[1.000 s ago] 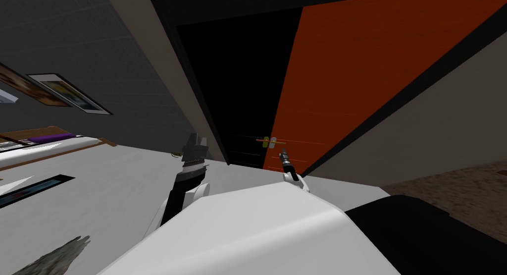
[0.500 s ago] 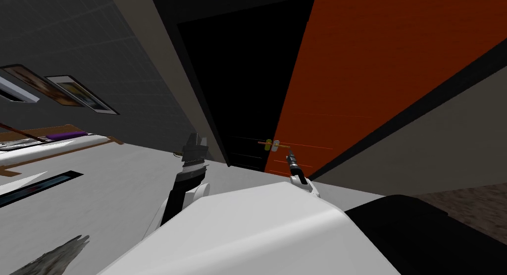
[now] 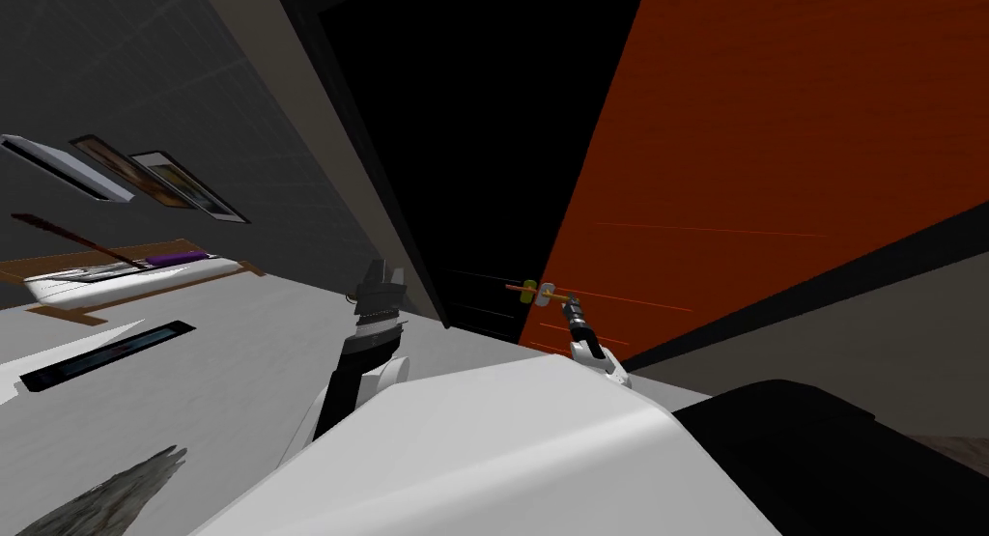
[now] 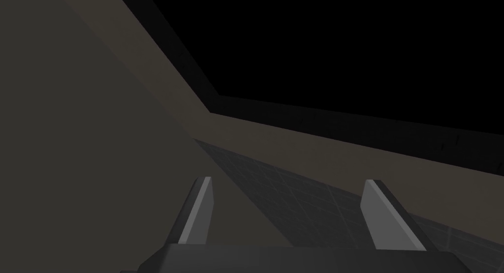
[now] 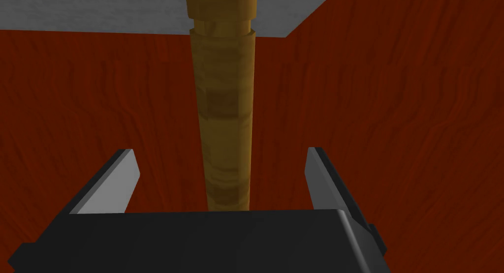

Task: Pull the door open

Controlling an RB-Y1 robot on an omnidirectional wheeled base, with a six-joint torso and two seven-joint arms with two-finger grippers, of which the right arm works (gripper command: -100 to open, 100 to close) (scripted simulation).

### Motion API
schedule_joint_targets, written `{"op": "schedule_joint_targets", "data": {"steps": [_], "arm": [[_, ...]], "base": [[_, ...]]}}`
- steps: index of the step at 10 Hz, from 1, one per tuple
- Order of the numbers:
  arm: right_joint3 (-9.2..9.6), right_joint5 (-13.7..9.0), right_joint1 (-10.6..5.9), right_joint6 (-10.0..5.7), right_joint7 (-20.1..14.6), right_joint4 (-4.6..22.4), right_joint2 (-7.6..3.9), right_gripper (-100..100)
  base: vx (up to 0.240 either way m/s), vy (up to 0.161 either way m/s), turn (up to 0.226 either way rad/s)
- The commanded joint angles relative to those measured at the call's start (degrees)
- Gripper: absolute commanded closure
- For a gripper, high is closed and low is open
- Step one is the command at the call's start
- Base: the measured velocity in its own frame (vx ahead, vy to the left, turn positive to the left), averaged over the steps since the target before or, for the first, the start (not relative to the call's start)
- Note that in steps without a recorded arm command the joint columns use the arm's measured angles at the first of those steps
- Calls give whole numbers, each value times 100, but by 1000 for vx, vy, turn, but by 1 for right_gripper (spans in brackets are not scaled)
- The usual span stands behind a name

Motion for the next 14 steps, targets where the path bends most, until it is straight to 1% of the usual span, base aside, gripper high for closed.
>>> {"op": "schedule_joint_targets", "data": {"steps": [1,6,7,8,9,11,13,14], "arm": [[-3,2,7,1,8,3,3,100],[-3,2,7,1,8,3,3,100],[21,-14,91,-36,-61,-1,-74,100],[37,-17,112,-51,-83,-7,-96,100],[83,-22,154,-83,-131,-22,-145,100],[215,-28,237,-161,-245,-65,-250,100],[372,-31,312,-243,-363,-115,-352,100],[412,-31,329,-263,-391,-127,-375,100]], "base": [[-10,0,-31],[-18,5,-1],[-105,3,95],[-186,-6,88],[-192,10,110],[-200,16,122],[-202,-32,168],[-173,-60,133]]}}
